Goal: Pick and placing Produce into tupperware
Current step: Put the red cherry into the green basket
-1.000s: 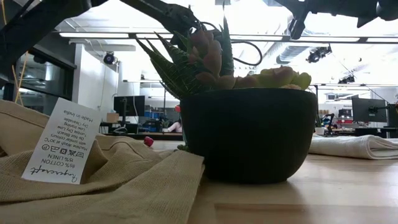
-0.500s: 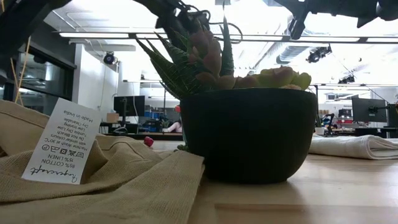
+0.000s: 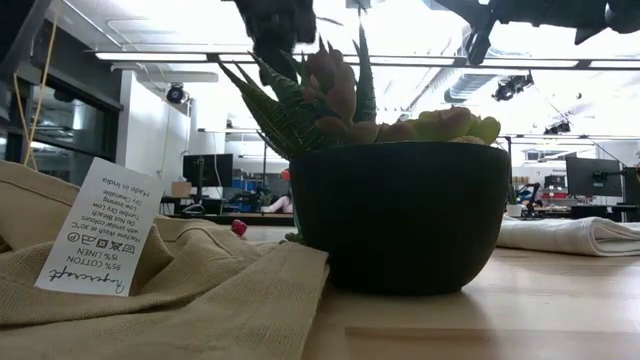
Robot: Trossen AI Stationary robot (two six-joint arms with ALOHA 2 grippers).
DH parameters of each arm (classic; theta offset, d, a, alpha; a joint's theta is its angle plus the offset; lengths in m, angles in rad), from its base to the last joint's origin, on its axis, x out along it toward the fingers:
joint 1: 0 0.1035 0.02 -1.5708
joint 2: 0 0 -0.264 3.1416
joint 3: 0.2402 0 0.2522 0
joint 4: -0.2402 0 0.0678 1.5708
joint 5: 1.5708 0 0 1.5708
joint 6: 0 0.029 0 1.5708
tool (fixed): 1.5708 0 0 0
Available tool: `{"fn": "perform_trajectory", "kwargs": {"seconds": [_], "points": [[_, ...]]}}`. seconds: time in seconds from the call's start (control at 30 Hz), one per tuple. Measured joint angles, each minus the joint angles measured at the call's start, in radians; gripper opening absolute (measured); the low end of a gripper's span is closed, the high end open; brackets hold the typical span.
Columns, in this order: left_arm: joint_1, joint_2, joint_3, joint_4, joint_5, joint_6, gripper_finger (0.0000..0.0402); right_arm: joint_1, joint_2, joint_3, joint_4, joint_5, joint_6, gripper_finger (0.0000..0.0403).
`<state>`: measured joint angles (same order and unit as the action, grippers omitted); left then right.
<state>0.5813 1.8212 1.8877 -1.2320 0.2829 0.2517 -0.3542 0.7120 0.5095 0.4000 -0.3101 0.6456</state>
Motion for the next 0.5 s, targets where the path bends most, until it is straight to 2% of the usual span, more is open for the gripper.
{"fn": "perform_trajectory", "kwargs": {"seconds": [0.17, 0.33, 0.5], "points": [[0.001, -0.071, 0.000, 0.000, -0.008, -0.024, 0.0067, 0.000, 0.000, 0.000, 0.008, 0.023, 0.000, 0.0079], [0.001, -0.137, -0.004, -0.001, -0.061, -0.032, 0.0067, 0.000, 0.000, 0.000, 0.021, 0.062, 0.008, 0.0079], [0.001, -0.250, -0.123, 0.053, -0.069, -0.048, 0.0067, 0.000, 0.000, 0.000, 0.047, 0.103, 0.035, 0.0079]]}}
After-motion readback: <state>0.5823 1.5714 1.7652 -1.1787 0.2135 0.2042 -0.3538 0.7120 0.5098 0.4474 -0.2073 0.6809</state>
